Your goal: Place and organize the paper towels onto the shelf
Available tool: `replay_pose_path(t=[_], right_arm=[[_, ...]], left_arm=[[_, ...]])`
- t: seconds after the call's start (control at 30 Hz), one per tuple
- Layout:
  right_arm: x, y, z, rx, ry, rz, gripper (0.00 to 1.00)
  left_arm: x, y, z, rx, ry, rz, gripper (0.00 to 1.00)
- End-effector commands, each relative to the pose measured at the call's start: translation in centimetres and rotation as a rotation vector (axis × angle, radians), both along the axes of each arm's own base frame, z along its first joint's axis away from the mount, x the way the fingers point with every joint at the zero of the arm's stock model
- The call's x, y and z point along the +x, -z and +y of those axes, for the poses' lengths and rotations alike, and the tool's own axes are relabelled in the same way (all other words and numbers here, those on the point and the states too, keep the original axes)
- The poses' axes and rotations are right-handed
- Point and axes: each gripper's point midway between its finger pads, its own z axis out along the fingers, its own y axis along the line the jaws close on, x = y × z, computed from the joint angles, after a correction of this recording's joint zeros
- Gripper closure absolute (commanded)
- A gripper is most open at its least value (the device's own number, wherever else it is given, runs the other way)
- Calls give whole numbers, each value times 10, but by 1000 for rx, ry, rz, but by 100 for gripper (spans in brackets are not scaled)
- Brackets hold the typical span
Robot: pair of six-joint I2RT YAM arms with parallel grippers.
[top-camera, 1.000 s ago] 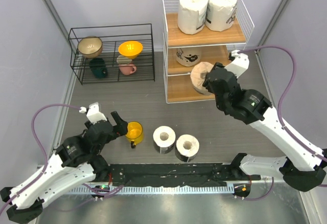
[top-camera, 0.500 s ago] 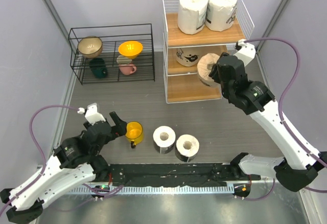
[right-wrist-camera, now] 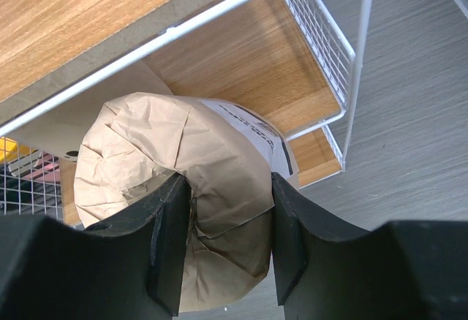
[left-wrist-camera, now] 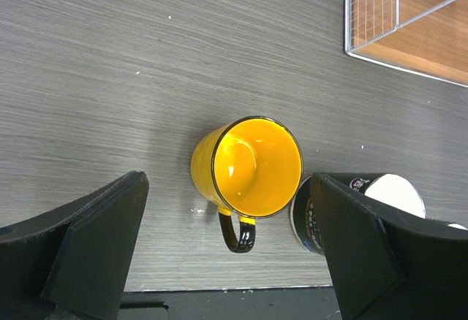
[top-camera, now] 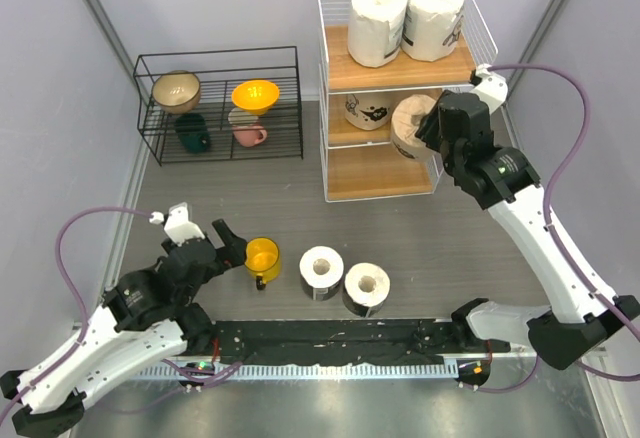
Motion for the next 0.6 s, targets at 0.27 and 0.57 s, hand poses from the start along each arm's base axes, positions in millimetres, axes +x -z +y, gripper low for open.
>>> replay_pose_path(t=[0.27,0.57], right_arm=[[23,-51,-12,83,9,-138,69],[42,-56,-16,94,3,-137,69]], left_arm=[[2,-17,5,-18,-26,-37,0],[2,-20,5,-19,-25,-42,0]])
